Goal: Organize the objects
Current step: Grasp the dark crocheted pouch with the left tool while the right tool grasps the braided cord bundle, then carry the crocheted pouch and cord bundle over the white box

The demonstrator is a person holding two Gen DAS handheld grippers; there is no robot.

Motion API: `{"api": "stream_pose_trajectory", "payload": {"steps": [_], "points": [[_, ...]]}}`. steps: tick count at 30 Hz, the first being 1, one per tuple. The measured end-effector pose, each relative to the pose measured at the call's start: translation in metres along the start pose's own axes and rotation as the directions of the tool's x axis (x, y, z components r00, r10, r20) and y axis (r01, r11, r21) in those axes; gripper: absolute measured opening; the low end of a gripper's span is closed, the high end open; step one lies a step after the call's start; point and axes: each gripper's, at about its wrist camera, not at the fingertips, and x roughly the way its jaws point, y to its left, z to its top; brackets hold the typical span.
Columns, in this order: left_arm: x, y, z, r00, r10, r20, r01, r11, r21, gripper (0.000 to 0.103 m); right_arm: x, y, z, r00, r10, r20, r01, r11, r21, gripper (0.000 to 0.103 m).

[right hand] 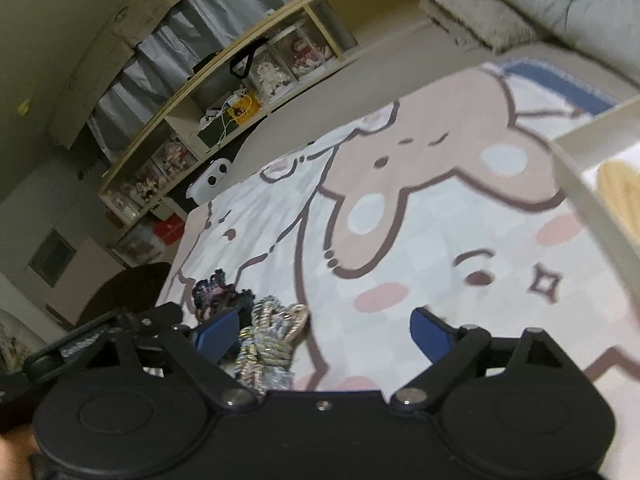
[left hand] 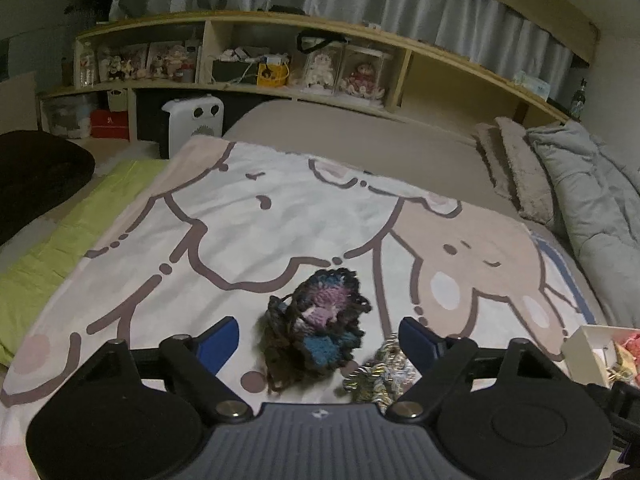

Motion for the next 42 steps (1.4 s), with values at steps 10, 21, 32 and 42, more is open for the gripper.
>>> {"api": "stream_pose_trajectory", "payload": {"steps": [10, 21, 32, 42], "points": [[0.037, 0.007, -0.001, 0.996, -0.053, -0.066, 0.054, 0.998, 0.020, 0.075, 0.050, 0.026, -0.017, 0.992, 0.087, -0.092, -0.090, 0.996, -0.028, 0.061], [0.070, 0.008, -0.005, 0.995, -0.003, -0.100, 0.004, 1.000, 0.010, 0.074, 0.086, 0.041, -0.027, 0.983, 0.057, -0.173, -0.080, 0.989, -0.128, 0.056], [0.072, 0.012, -0.007, 0.994, 0.044, -0.098, -0.045, 0.999, -0.013, 0.046, 0.097, 0.042, -0.030, 0.982, 0.051, -0.181, -0.083, 0.982, -0.170, 0.038], [0.039, 0.003, -0.008, 0.997, 0.021, -0.079, -0.023, 1.000, -0.018, 0.042, 0.062, 0.042, -0.015, 0.991, 0.034, -0.128, -0.062, 0.974, -0.216, 0.037]]}}
